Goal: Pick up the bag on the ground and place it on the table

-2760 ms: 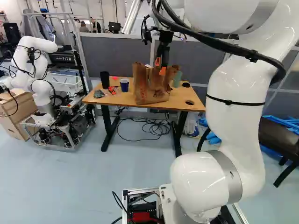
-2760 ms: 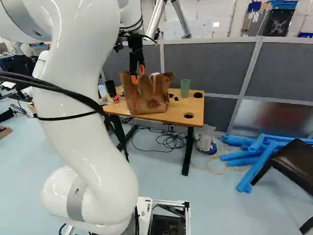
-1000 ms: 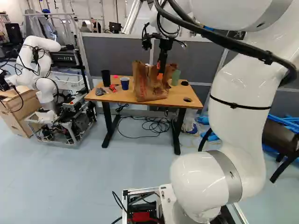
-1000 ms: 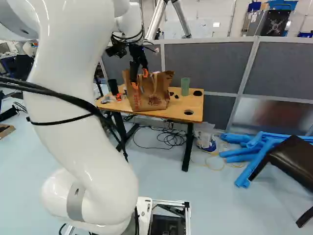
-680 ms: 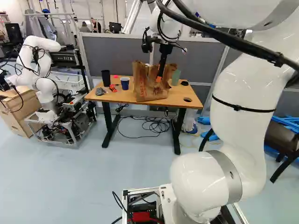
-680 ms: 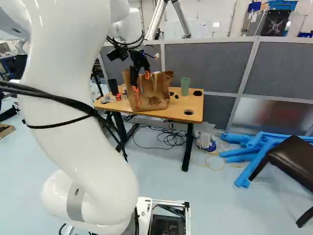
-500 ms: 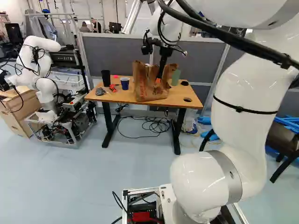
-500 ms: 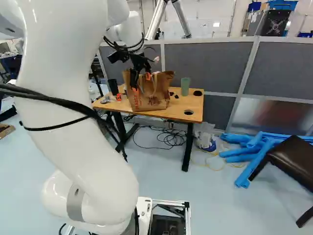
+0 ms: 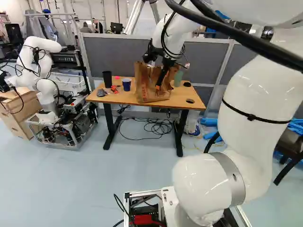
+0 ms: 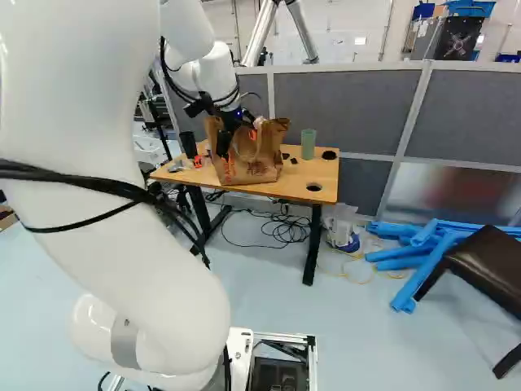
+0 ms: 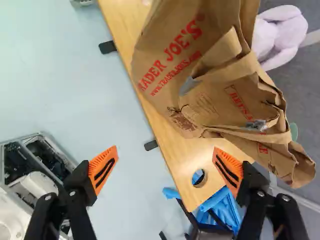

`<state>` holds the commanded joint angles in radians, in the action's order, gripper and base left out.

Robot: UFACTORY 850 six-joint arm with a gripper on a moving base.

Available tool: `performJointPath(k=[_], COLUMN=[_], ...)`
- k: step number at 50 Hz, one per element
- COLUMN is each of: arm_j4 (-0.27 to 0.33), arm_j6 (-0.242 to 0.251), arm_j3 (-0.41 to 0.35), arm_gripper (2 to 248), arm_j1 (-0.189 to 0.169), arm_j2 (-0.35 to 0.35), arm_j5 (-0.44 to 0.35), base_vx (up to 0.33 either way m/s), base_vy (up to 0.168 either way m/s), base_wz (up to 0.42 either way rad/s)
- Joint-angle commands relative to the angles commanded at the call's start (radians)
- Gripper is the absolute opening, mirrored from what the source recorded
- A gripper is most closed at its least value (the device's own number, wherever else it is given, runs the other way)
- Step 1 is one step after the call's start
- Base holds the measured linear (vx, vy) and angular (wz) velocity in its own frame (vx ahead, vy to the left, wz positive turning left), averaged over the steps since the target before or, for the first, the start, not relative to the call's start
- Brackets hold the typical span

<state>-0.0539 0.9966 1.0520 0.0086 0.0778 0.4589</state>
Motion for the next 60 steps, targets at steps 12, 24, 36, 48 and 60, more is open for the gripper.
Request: performJointPath(k=[12,24,36,48,60], arm_j4=[0.007,0.013,0.02,0.027,0.032], arm_j6=[-0.124,-0.249,-0.374,-0.491,-0.597], arm_j3=[-0.12,-0.241,-0.362,-0.475,-0.578], arm_gripper=[247,247,247,247,247], arm_j1=[-0.001,-0.002,-0.003,-0.004,-0.005], arm_j2=[-0.044,-0.089,-0.134,-0.176,-0.214], arm_j5=[-0.165,-0.333,-0.5,-0.656,-0.797], base_vx=[0.0,0.0,0.0,0.0,0.0], base_vy=[0.0,0.0,0.0,0.0,0.0], base_wz=[0.0,0.0,0.0,0.0,0.0])
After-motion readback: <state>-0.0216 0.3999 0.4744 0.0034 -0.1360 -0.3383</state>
